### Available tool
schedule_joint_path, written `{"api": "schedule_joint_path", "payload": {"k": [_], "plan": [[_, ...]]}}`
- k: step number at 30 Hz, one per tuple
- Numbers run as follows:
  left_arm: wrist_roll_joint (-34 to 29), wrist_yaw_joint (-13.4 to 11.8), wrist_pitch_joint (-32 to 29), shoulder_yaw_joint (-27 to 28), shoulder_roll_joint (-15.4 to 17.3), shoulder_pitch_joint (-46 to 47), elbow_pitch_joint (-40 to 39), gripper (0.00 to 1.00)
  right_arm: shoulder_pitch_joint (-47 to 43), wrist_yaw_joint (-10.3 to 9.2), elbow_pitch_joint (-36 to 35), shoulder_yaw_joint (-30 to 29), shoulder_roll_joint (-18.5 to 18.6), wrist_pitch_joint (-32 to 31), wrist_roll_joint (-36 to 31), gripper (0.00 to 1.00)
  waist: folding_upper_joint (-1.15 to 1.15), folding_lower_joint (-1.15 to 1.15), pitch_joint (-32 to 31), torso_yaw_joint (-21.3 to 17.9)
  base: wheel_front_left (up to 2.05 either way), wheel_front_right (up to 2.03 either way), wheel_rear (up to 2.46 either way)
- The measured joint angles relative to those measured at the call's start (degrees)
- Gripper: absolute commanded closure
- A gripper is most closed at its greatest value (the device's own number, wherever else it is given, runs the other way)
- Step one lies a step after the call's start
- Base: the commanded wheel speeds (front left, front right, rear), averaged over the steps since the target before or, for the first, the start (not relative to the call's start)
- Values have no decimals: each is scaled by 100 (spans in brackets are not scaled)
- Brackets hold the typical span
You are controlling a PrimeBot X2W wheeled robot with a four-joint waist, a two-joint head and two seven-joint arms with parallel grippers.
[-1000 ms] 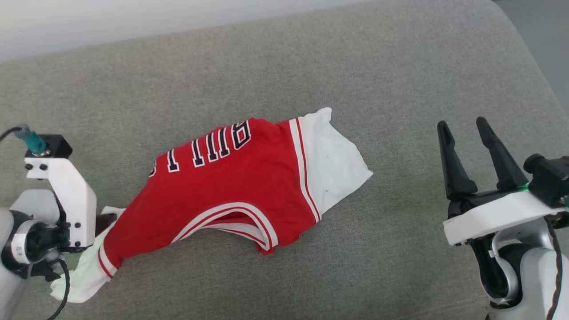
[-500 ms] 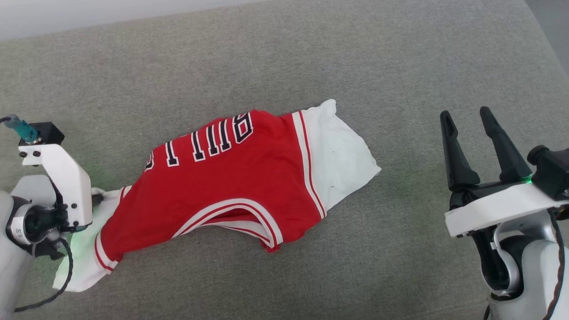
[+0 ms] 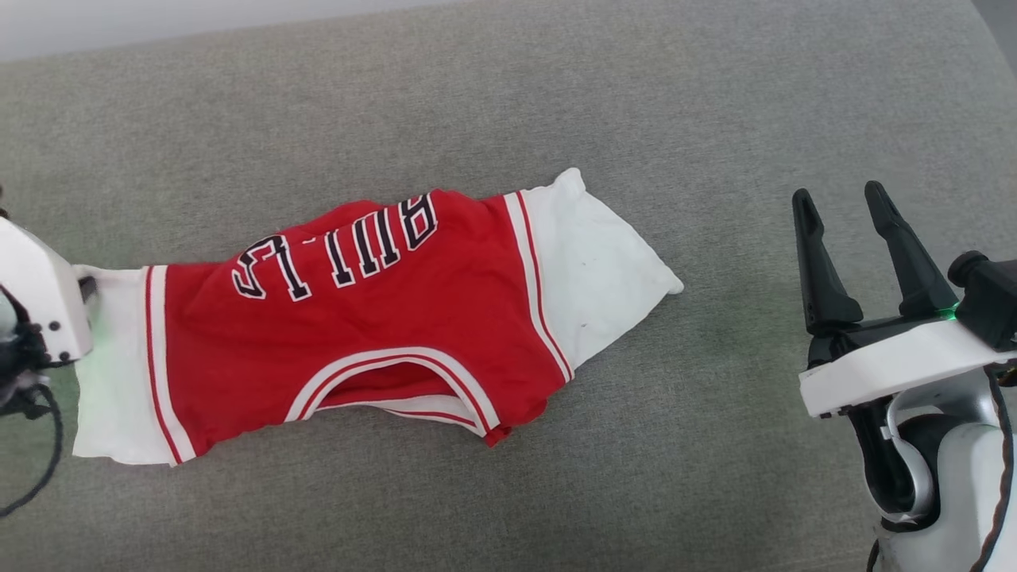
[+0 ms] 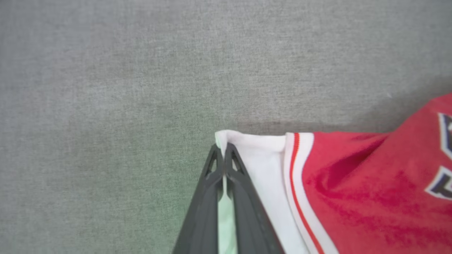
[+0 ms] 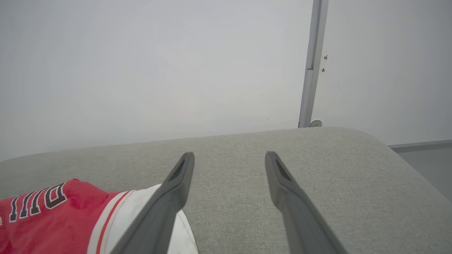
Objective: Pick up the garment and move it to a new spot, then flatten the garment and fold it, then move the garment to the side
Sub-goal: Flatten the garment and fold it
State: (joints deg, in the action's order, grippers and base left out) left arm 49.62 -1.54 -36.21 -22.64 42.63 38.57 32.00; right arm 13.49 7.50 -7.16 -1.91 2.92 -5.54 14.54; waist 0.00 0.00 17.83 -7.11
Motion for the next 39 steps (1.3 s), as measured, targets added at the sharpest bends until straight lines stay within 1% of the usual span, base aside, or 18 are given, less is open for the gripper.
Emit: {"api": "schedule_joint_path", "payload": {"k": [1, 2, 4, 6, 7, 14, 19, 23, 24, 25, 27, 29, 31, 33, 35, 37, 38, 39], "plan": [[18, 22, 25, -12, -42, -2, 42, 38, 2, 0, -2, 8, -1, -2, 0, 0, 0, 0, 2, 14, 0, 0, 0], [41, 53, 43, -5, -79, -2, 85, 0, 3, 0, -4, 9, -1, -9, -1, 0, 0, 0, 1, 25, 0, 0, 0], [83, 104, 45, 11, -98, 2, 104, 0, 3, 0, -20, 7, 0, -26, -2, 0, 0, 0, 0, 43, 0, 0, 0], [149, 140, -109, 18, -89, 7, 112, 0, 3, 0, -31, 0, 0, -52, -19, 0, 0, 0, -9, 67, 0, 0, 0], [246, 96, -214, 47, -86, 7, 119, 0, 3, 0, -36, 3, -1, -56, -46, 0, 0, 0, -18, 76, 0, 0, 0], [455, -339, -1156, 31, 197, -227, -166, 0, -10, 0, -89, 20, 1, -129, -62, 0, 0, 0, -73, 99, 0, 0, 0], [755, -671, -1606, 73, 255, -722, -520, 0, -65, 0, -142, 34, 0, -189, -103, 0, 0, 0, -91, 98, 0, 0, 0], [987, -933, -1722, 221, 279, -1035, -850, 0, -87, 0, -186, 46, 0, -233, -109, 0, 0, 0, -79, 96, 0, 0, 0], [987, -933, -1722, 221, 279, -1035, -850, 0, -87, 0, -186, 46, 0, -233, -109, 0, 0, 0, -79, 96, 0, 0, 0], [1067, -1062, -1748, 277, 289, -1201, -970, 0, -94, 0, -208, 49, -1, -252, -123, 0, 0, 0, -72, 97, 0, 0, 0], [1101, -1118, -1778, 298, 299, -1269, -1037, 0, -94, 0, -213, 55, 1, -263, -146, 0, 0, 0, -71, 97, 0, 0, 0], [1141, -1152, -1779, 324, 319, -1384, -1188, 0, -97, 0, -231, 62, 0, -303, -162, 0, 0, 0, -68, 100, 0, 0, 0], [1132, -1048, -1548, 360, 305, -1456, -1318, 0, -107, 0, -253, 53, 1, -311, -167, 0, 0, 0, -60, 112, 0, 0, 0], [1128, -1028, -1313, 421, 202, -1464, -1295, 0, -107, 0, -261, 59, 0, -355, -183, 0, 0, 0, -50, 133, 0, 0, 0], [1080, -946, -1285, 347, 179, -1483, -1246, 0, -104, 0, -261, 89, 0, -372, -201, 0, 0, 0, -49, 148, 0, 0, 0], [1040, -921, -1192, 322, 79, -1461, -1124, 0, -101, 0, -260, 142, 1, -433, -200, 0, 0, 0, -35, 167, 0, 0, 0], [989, -839, -1184, 240, 70, -1427, -1088, 100, -93, 0, -255, 170, 1, -468, -199, 0, 0, 0, -22, 174, 0, 0, 0], [983, -831, -1169, 237, 51, -1397, -1004, 100, -83, 0, -252, 198, -1, -506, -209, 0, 0, 0, -9, 186, 0, 0, 0]]}}
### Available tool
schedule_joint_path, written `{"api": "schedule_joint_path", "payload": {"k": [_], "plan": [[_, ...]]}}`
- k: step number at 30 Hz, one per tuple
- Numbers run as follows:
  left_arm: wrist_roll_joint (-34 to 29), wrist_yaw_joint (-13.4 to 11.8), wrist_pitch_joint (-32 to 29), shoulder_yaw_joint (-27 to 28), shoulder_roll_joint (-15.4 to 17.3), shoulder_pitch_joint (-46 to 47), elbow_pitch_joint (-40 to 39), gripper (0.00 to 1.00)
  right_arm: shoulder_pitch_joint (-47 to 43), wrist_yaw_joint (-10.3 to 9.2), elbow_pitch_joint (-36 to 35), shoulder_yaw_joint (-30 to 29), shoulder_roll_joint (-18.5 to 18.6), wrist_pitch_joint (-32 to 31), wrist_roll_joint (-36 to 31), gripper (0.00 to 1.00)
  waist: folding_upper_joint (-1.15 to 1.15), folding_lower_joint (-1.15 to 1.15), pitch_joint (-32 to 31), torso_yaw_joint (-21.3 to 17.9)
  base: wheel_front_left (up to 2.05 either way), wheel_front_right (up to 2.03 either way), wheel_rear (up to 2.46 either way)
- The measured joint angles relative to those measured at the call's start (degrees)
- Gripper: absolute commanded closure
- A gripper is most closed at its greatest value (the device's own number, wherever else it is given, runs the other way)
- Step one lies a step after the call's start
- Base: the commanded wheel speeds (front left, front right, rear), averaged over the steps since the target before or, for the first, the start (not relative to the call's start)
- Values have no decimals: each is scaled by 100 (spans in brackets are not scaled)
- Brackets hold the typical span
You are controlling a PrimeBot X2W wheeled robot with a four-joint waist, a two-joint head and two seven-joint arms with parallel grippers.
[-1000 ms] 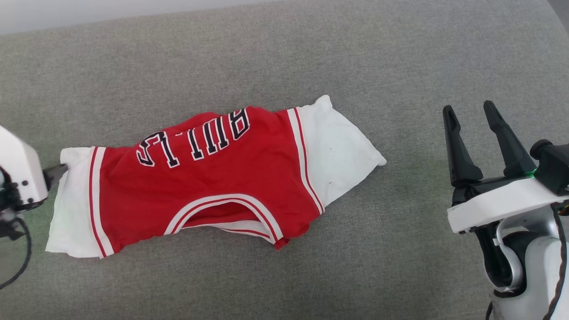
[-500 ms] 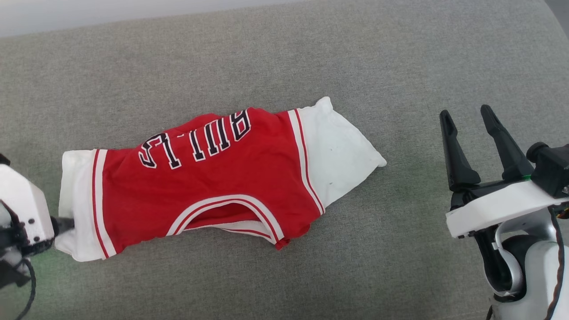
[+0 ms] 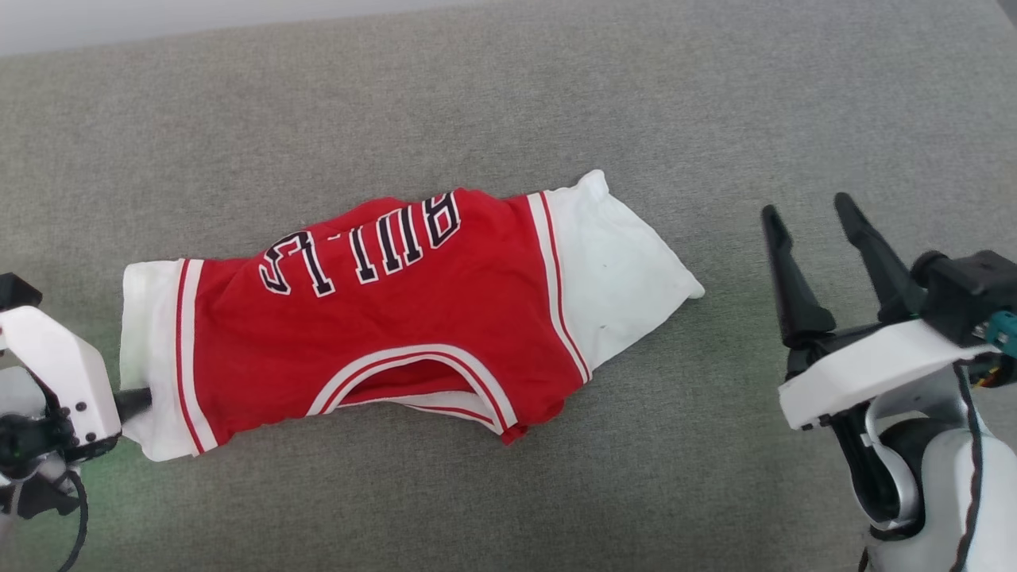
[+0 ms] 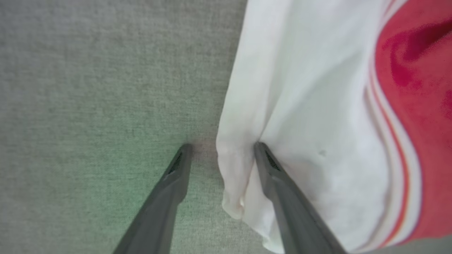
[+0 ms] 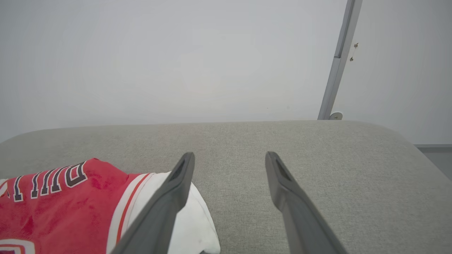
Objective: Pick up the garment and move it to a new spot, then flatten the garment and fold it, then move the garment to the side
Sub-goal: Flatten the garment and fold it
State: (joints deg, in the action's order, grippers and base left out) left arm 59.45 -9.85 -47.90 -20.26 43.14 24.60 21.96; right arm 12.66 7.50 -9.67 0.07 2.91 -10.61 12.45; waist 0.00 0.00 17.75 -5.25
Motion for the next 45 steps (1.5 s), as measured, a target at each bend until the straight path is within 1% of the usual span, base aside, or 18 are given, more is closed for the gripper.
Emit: {"api": "schedule_joint_path", "payload": {"k": [2, 6, 13, 18, 21, 22, 26, 27, 28, 30, 34, 38, 40, 42, 45], "plan": [[3, 8, 4, -15, -53, 73, 133, 100, 35, 1, 34, 51, 0, -105, -40, 0, 0, 0, 26, 22, 0, 0, 0], [-44, 157, 105, -103, -183, 218, 230, 100, 132, 0, 275, 186, 89, -546, 9, 0, 0, 0, 86, 102, 0, 0, 0], [-261, 374, 309, -291, -380, 505, 261, 100, 614, 0, 1120, 452, 666, -1578, 315, 0, 0, 0, 198, 341, 0, 0, 0], [-332, 497, 356, -408, -546, 717, 265, 100, 1023, 0, 1724, 788, 1034, -2293, 604, 0, 0, 0, 290, 555, 0, 0, 0], [-348, 559, 411, -446, -644, 812, 264, 100, 1249, 0, 2072, 975, 1152, -2627, 693, 0, 0, 0, 355, 677, 0, 0, 0], [-348, 591, 441, -459, -690, 860, 280, 100, 1423, -1, 2287, 1154, 1209, -2828, 716, 0, 0, 0, 396, 748, 0, 0, 0], [-349, 650, 527, -479, -769, 919, 355, 100, 1789, -30, 2747, 1463, 1278, -3233, 968, 0, 0, 0, 452, 849, 0, 0, 0], [-350, 668, 554, -487, -782, 926, 383, 100, 1894, -40, 2835, 1605, 1324, -3398, 1050, 60, 0, 0, 454, 867, 0, 0, 0], [-350, 681, 581, -488, -813, 939, 420, 100, 1990, -48, 2866, 1750, 1419, -3534, 1129, 100, 0, 0, 451, 886, 0, 0, 0], [-354, 693, 668, -487, -849, 948, 470, 100, 2097, -46, 2893, 1880, 1514, -3738, 1403, 100, 0, 0, 433, 907, 0, 0, 0], [-356, 732, 692, -483, -864, 1023, 471, 100, 2108, -25, 2807, 1900, 1594, -3930, 1982, 100, 0, 0, 339, 905, 0, 0, 0], [-353, 698, 568, -474, -821, 1160, 170, 100, 2089, -15, 2425, 1802, 1612, -4275, 2476, 100, 0, 0, 166, 883, 0, 0, 0], [-366, 645, 461, -445, -662, 1281, -94, 100, 2140, 0, 2167, 1613, 1595, -4345, 2730, 100, 0, 0, 59, 866, 0, 0, 0], [-375, 572, 309, -392, -511, 1410, -375, 100, 2251, 0, 1993, 1422, 1618, -4436, 2815, 100, 0, 0, -54, 848, 0, 0, 0], [-301, 485, 23, -349, -448, 1588, -814, 100, 2350, 0, 1830, 1133, 1560, -4544, 3005, 100, 0, 0, -242, 823, 0, 0, 0]]}}
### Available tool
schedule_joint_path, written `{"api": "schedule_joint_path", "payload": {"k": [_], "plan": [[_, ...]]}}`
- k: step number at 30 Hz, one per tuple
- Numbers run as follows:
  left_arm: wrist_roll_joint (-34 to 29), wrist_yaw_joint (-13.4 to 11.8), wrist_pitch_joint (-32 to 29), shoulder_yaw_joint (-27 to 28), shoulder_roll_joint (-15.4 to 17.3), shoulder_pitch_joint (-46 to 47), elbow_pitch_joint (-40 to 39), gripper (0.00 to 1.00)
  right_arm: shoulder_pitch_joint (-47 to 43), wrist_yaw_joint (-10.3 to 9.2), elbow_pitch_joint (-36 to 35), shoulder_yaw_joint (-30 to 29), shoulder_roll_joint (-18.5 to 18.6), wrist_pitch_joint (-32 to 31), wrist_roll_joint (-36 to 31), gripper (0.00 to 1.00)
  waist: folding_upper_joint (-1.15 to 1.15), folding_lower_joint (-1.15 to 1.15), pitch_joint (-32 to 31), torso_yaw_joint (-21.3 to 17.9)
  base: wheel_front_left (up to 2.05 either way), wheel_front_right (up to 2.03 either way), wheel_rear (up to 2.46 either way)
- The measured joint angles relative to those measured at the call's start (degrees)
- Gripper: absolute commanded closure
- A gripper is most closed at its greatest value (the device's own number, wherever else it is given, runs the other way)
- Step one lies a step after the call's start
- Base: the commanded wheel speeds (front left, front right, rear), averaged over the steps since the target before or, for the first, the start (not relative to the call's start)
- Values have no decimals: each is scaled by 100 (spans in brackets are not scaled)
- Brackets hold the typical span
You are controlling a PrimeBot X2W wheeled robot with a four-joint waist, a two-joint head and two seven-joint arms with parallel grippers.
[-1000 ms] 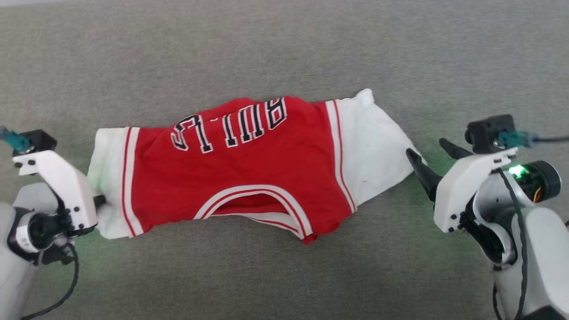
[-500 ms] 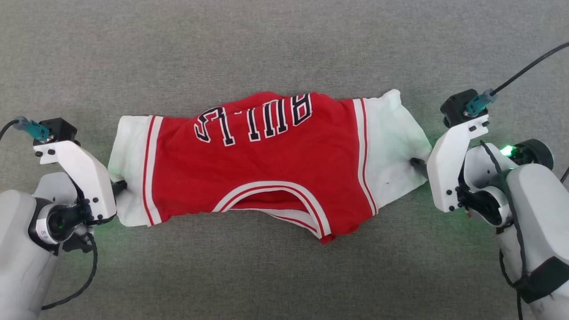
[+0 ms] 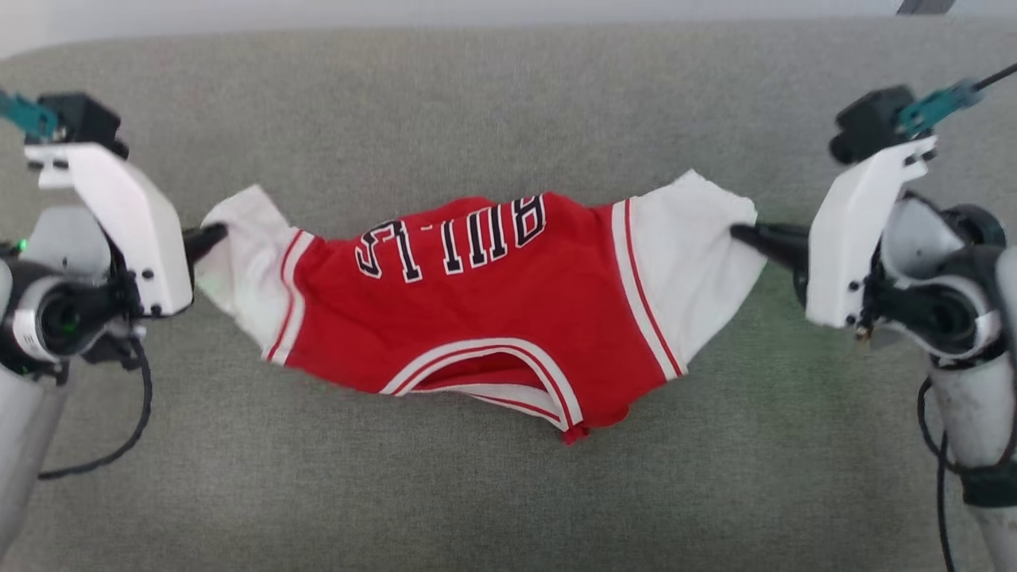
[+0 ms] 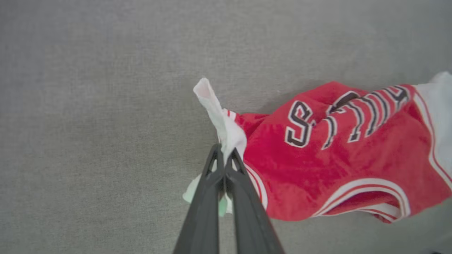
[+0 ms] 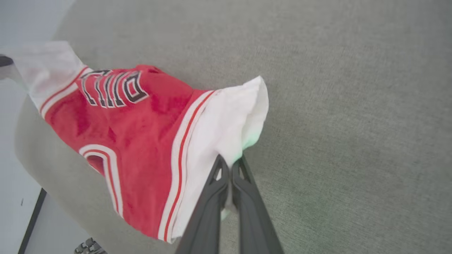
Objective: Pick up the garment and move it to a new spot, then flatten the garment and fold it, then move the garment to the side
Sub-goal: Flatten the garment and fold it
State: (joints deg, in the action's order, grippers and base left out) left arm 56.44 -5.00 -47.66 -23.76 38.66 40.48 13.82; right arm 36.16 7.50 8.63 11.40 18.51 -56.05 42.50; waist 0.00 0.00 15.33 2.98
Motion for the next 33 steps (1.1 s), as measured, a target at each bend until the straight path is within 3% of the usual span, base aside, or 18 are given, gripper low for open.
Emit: {"api": "schedule_joint_path", "payload": {"k": [5, 11, 20, 33], "plan": [[34, -193, -359, 118, 193, 417, -547, 100, 339, 0, -149, -534, -200, -9, 144, 100, 0, 0, -334, -26, 0, 0, 0], [57, -308, -375, 313, 172, 951, -700, 100, 800, 0, -104, -1069, -456, 298, 1, 100, 0, 0, -708, -66, 0, 0, 0], [-69, -196, 88, 475, -14, 1758, -396, 100, 1575, 0, 183, -1564, -843, 951, -467, 100, 0, 0, -1211, -107, 0, 0, 0], [-388, -4, 245, 225, -296, 2547, 34, 100, 2350, 0, 377, -1568, -1301, 1003, -965, 100, 0, 0, -1332, -124, 0, 0, 0]]}}
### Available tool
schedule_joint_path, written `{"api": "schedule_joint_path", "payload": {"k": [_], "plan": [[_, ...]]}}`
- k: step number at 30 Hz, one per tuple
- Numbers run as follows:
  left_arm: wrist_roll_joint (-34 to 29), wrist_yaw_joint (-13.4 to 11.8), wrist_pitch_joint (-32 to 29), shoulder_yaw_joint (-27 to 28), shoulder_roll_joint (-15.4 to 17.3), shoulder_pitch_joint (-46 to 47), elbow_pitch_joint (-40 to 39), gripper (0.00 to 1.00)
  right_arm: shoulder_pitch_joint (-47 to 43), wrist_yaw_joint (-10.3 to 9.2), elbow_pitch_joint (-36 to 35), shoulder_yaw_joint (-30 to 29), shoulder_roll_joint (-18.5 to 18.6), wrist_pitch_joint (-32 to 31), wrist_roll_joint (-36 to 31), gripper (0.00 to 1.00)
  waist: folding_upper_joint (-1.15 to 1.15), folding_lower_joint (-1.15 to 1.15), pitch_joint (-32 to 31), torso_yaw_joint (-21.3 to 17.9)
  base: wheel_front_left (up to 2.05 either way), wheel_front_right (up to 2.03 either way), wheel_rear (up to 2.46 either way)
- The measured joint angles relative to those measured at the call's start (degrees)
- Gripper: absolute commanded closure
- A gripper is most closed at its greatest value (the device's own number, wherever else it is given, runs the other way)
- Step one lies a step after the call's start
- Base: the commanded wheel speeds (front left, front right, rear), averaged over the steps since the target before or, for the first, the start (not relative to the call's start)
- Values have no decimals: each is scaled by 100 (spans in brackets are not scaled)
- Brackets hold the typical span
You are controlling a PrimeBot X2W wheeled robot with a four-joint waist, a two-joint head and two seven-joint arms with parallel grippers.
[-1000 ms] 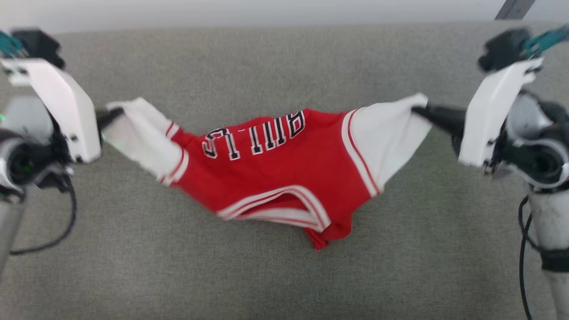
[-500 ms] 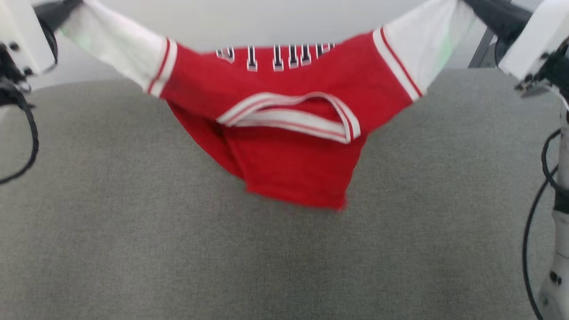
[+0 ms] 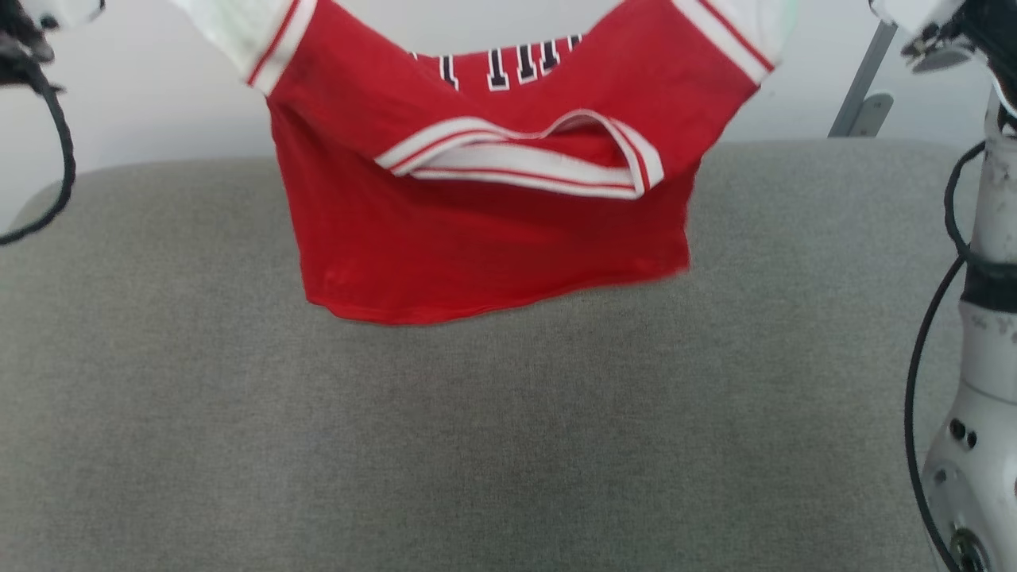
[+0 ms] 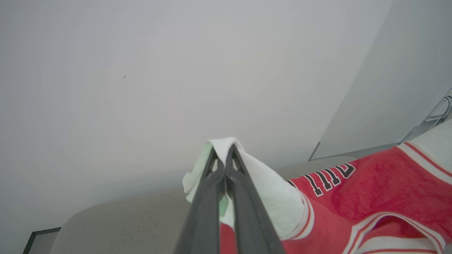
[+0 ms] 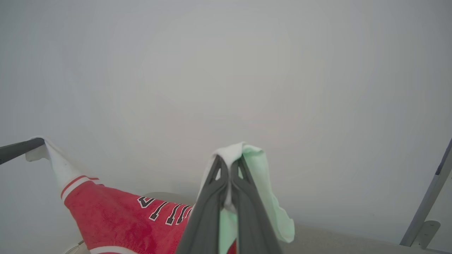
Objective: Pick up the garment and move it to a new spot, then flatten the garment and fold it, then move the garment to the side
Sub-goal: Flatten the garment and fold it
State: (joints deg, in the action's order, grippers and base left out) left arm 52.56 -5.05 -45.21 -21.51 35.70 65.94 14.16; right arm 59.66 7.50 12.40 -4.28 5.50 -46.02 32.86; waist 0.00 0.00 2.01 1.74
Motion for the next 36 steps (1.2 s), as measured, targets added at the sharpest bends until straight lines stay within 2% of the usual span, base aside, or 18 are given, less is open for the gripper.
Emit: {"api": "schedule_joint_path", "payload": {"k": [8, 11, 16, 19, 24, 27, 30, 36], "plan": [[-276, 233, 716, -14, -319, 660, 533, 100, 709, 0, 500, 237, -32, 838, -499, 100, 0, 0, 556, 1, 0, 0, 0], [-385, 368, 1045, -36, -477, 989, 845, 100, 1110, 0, 917, 367, -25, 1343, -675, 100, 0, 0, 878, 8, 0, 0, 0], [-709, 632, 1794, -57, -643, 1701, 1439, 100, 1897, 0, 1648, 624, 44, 2659, -1118, 100, 0, 0, 1485, 29, 0, 0, 0], [-992, 772, 2509, -58, -731, 2160, 1738, 100, 2316, 0, 2074, 745, 89, 3532, -1425, 100, 0, 0, 1839, 49, 0, 0, 0], [-1450, 1010, 4218, -23, -832, 2735, 2095, 100, 2858, 0, 2699, 1009, 226, 4877, -2104, 100, 0, 0, 2316, 106, 0, 0, 0], [-1444, 1120, 4698, -80, -896, 2733, 2546, 100, 2947, 0, 3240, 1227, 241, 5178, -2301, 100, 0, 0, 2496, 158, 0, 0, 0], [-1417, 1182, 4918, -213, -920, 2538, 2999, 100, 2910, 0, 3774, 1523, 234, 5179, -2279, 100, 0, 0, 2585, 223, 0, 0, 0], [-1252, 1235, 4930, -467, -931, 2034, 3828, 100, 2388, 1, 4374, 1973, 145, 4787, -1575, 100, 0, 0, 2568, 267, 0, 0, 0]]}}
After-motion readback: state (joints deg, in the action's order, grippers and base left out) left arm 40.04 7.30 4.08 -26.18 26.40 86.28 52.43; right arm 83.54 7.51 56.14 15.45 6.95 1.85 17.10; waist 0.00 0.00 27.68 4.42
